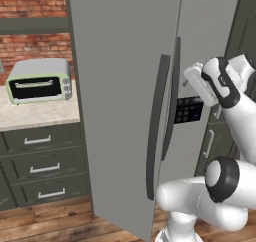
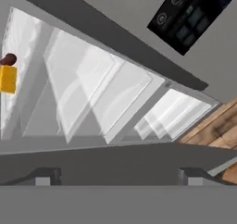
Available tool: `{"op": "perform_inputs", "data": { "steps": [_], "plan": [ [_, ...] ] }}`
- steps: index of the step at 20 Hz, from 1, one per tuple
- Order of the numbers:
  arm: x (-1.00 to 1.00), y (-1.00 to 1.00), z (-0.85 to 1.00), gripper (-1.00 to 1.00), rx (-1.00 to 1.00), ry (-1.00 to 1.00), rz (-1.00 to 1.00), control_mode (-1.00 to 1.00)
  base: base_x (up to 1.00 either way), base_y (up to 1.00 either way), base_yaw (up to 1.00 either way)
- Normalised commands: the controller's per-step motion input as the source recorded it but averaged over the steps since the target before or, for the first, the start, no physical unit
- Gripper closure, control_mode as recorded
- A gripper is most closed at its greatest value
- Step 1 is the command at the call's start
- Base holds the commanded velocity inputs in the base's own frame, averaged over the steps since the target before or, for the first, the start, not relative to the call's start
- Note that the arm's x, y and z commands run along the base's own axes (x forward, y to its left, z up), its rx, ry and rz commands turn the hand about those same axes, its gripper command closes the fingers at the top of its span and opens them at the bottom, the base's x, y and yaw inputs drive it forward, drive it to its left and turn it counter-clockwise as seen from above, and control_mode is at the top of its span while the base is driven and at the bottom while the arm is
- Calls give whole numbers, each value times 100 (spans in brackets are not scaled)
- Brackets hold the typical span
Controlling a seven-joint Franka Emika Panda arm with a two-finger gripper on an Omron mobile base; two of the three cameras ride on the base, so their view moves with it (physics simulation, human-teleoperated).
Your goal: Retrieve the sausage and cheese from the fridge and place them on the cutting board on the counter.
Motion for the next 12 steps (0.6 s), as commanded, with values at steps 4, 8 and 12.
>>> {"op": "perform_inputs", "data": {
  "steps": [4,8,12],
  "plan": [
    [39,0,-6,-100,33,4,-9,-100,0,0,0],
    [52,4,-2,-100,29,0,-5,-100,0,0,0],
    [59,44,11,-100,5,-2,-2,-100,0,0,0]
  ]
}}
